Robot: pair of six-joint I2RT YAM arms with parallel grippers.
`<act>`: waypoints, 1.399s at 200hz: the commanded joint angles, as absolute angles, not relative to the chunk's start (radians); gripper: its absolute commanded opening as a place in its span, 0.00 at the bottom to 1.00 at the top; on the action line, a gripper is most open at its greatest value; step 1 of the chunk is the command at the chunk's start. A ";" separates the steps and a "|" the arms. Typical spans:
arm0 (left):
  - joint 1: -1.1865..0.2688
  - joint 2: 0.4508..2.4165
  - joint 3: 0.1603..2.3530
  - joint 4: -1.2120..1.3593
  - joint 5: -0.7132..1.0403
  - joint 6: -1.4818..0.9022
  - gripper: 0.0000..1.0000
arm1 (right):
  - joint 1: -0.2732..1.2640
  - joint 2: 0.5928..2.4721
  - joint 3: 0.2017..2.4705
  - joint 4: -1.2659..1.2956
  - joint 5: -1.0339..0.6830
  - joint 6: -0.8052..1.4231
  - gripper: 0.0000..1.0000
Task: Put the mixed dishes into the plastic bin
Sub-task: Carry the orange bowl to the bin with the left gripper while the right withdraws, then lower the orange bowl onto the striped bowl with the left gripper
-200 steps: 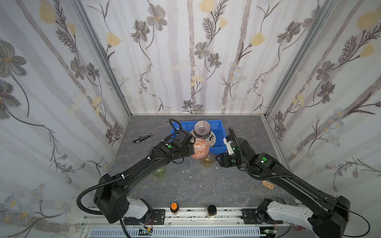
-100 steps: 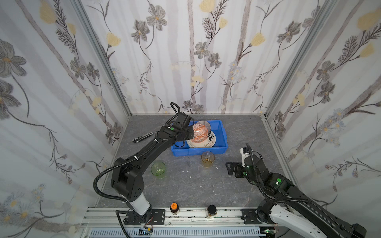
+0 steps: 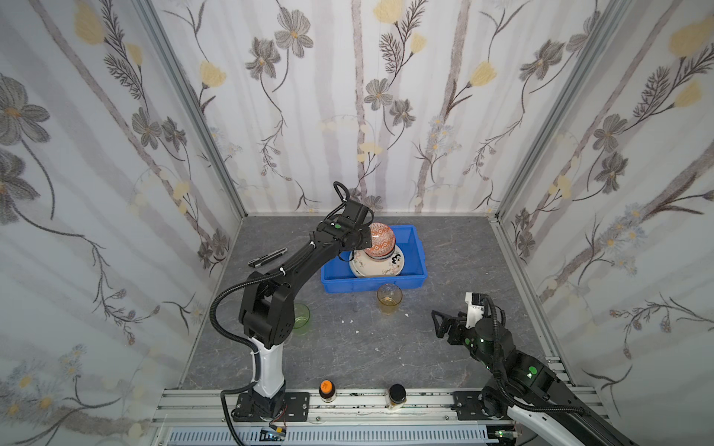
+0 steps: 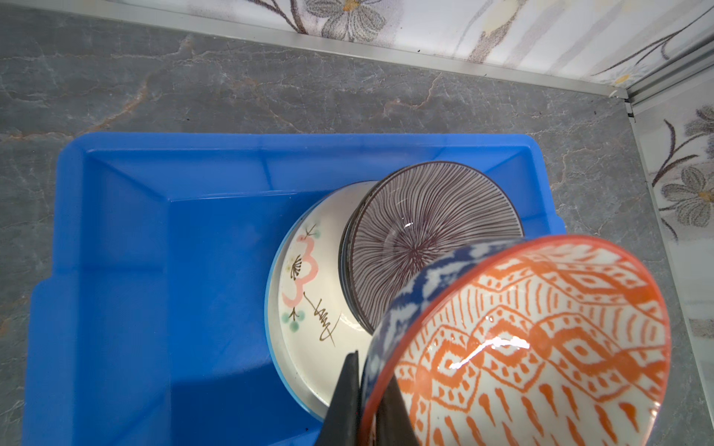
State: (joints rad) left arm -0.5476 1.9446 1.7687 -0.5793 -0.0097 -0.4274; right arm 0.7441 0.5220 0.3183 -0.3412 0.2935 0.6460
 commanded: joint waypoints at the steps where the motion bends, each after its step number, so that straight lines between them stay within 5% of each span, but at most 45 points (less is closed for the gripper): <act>1: -0.543 1.975 1.819 -0.542 -0.040 -0.420 0.00 | 0.745 0.520 0.303 -0.271 0.307 0.663 1.00; 280: -0.529 2.112 1.879 -0.454 -0.011 -0.459 0.00 | 0.746 0.392 0.164 -0.301 0.384 0.809 1.00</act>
State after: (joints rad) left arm -0.5293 2.1323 1.8915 -0.4908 -0.0147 -0.4465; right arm 0.7448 0.4019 0.1696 -0.2821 0.3733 0.7742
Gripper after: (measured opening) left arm 0.072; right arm 0.996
